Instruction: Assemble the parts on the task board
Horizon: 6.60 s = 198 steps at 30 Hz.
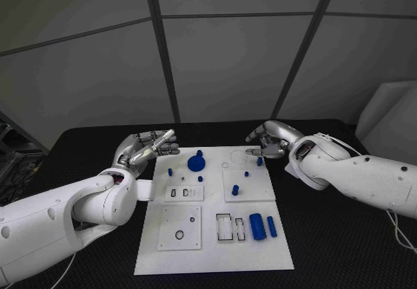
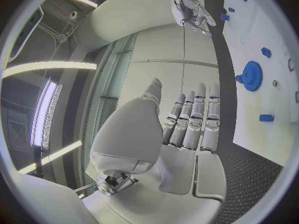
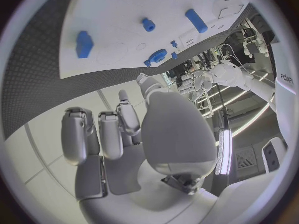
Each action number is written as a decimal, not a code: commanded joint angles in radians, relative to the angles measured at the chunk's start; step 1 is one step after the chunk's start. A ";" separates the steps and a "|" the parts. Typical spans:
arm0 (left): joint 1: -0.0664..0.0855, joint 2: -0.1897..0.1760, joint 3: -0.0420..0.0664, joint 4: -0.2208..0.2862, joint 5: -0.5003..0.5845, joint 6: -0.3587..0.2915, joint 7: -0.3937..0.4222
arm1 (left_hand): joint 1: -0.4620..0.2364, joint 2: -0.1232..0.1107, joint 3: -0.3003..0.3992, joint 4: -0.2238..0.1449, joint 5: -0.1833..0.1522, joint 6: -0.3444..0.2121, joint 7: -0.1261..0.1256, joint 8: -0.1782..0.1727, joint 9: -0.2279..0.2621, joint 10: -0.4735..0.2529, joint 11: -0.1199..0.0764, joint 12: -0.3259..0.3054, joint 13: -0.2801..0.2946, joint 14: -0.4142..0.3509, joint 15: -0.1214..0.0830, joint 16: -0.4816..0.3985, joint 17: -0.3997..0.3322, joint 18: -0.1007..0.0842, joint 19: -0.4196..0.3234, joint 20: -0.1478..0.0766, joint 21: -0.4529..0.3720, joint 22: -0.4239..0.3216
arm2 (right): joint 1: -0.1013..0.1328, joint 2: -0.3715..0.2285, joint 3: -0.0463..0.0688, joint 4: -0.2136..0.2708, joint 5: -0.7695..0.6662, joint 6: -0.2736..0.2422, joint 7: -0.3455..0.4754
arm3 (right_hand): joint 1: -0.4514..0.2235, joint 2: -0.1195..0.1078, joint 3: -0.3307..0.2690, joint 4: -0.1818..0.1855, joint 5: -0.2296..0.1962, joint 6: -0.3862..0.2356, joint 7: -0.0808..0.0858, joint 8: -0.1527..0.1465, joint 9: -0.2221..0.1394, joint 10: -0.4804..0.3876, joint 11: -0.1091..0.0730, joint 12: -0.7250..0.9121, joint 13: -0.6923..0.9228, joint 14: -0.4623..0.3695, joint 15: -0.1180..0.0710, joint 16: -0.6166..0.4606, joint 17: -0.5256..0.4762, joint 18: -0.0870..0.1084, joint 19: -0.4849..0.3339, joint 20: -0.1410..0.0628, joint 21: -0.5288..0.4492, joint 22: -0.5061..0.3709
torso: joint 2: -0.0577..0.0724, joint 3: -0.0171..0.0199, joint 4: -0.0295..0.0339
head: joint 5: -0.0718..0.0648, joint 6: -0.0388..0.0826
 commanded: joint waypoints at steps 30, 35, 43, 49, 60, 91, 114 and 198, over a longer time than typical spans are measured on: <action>0.000 0.013 0.001 -0.016 -0.007 0.019 0.001 | -0.001 0.012 0.001 -0.008 -0.004 -0.002 0.014 -0.004 -0.001 -0.007 0.000 -0.005 -0.001 -0.001 0.004 -0.006 0.001 0.011 0.001 -0.001 0.004 0.001 | -0.054 -0.045 -0.001 -0.083 0.120 0.086 0.131 | 0.030 0.003 -0.076 0.006 0.026 0.006 0.008 -0.011 -0.001 -0.016 0.005 -0.019 -0.012 0.061 -0.006 -0.013 0.056 0.000 -0.020 0.001 -0.016 0.071 | -0.002 0.0005 -0.0059 | -0.027 -0.006; 0.000 0.014 0.001 -0.018 -0.007 0.019 0.001 | -0.001 0.012 0.001 -0.008 -0.004 -0.002 0.014 -0.004 -0.001 -0.007 0.000 -0.005 -0.001 -0.001 0.004 -0.006 0.001 0.011 0.001 -0.001 0.004 0.001 | -0.057 -0.041 -0.001 -0.088 0.120 0.087 0.124 | 0.029 0.004 -0.082 0.009 0.027 0.006 0.009 -0.011 -0.002 -0.017 0.006 -0.020 -0.013 0.062 -0.005 -0.012 0.057 0.000 -0.021 0.002 -0.016 0.071 | -0.003 -0.0004 -0.0051 | -0.026 -0.007; 0.000 0.016 0.001 -0.019 -0.007 0.020 0.001 | 0.000 0.013 0.001 -0.010 -0.004 -0.001 0.014 -0.004 -0.001 -0.006 -0.001 -0.005 -0.001 -0.001 0.004 -0.007 0.001 0.011 0.000 -0.001 0.005 0.001 | -0.061 -0.029 -0.001 -0.098 0.116 0.101 0.116 | 0.037 0.017 -0.091 0.012 0.029 0.020 0.007 -0.004 0.001 -0.014 0.005 -0.016 -0.009 0.063 -0.005 -0.011 0.061 0.000 -0.017 0.003 -0.015 0.074 | -0.002 -0.0003 -0.0058 | -0.024 -0.009; 0.000 0.016 0.001 -0.019 -0.007 0.020 0.001 | 0.000 0.013 0.001 -0.010 -0.004 -0.001 0.014 -0.004 -0.001 -0.006 -0.001 -0.005 -0.001 -0.001 0.004 -0.007 0.001 0.011 0.000 -0.001 0.005 0.001 | -0.067 -0.021 -0.001 -0.105 0.107 0.111 0.112 | 0.050 0.033 -0.091 0.010 0.030 0.040 0.003 0.005 0.003 -0.010 0.001 -0.011 -0.004 0.064 -0.007 -0.009 0.064 -0.001 -0.015 0.001 -0.014 0.077 | -0.002 -0.0009 -0.0054 | -0.025 -0.012; 0.000 0.017 0.001 -0.020 -0.007 0.018 0.000 | 0.000 0.013 0.001 -0.010 -0.004 -0.001 0.014 -0.004 -0.001 -0.006 -0.001 -0.005 -0.001 -0.001 0.004 -0.007 0.001 0.011 0.000 -0.001 0.005 0.001 | -0.070 -0.016 -0.001 -0.115 0.099 0.114 0.105 | 0.058 0.046 -0.089 0.008 0.027 0.057 0.000 0.013 0.005 -0.007 -0.002 -0.007 0.000 0.065 -0.010 -0.008 0.067 -0.002 -0.012 -0.001 -0.013 0.081 | -0.003 -0.0006 -0.0054 | -0.024 -0.017; -0.001 0.016 0.001 -0.023 -0.007 0.019 -0.001 | 0.000 0.014 0.001 -0.011 -0.004 -0.001 0.014 -0.004 -0.001 -0.006 -0.001 -0.005 -0.001 -0.001 0.004 -0.007 0.001 0.011 0.000 -0.001 0.005 0.001 | -0.075 -0.001 -0.001 -0.125 0.098 0.065 0.094 | 0.095 0.117 -0.050 -0.007 -0.028 0.128 -0.025 0.047 0.011 0.009 -0.024 0.010 0.019 0.068 -0.029 -0.001 0.082 -0.007 0.006 -0.017 -0.002 0.102 | -0.004 -0.0006 -0.0057 | -0.024 -0.025; 0.000 0.020 0.001 -0.050 -0.007 0.023 -0.003 | 0.001 0.015 0.002 -0.012 -0.004 -0.001 0.014 -0.005 -0.001 -0.006 0.000 -0.006 -0.001 -0.002 0.004 -0.007 0.001 0.011 0.000 -0.001 0.005 0.002 | -0.068 0.054 0.003 0.102 0.043 0.025 0.008 | 0.121 0.132 -0.008 -0.029 -0.051 0.132 -0.028 0.049 0.010 0.010 -0.028 0.008 0.020 0.070 -0.033 0.004 0.092 -0.010 0.015 -0.023 0.004 0.115 | -0.010 -0.0041 -0.0068 | 0.012 -0.040; 0.000 0.040 0.001 -0.080 -0.006 0.028 -0.011 | 0.001 0.017 0.002 -0.015 -0.004 0.001 0.014 -0.006 0.000 -0.004 -0.001 -0.006 0.000 -0.001 0.004 -0.007 0.001 0.011 -0.002 -0.001 0.007 0.002 | -0.097 0.313 -0.036 0.072 -0.194 0.207 -0.231 | 0.044 0.063 -0.007 -0.020 -0.052 0.071 -0.004 0.018 -0.003 -0.041 -0.007 -0.066 -0.043 0.063 -0.017 -0.015 0.061 -0.002 -0.010 -0.011 -0.015 0.085 | -0.018 -0.0092 0.0059 | 0.061 -0.090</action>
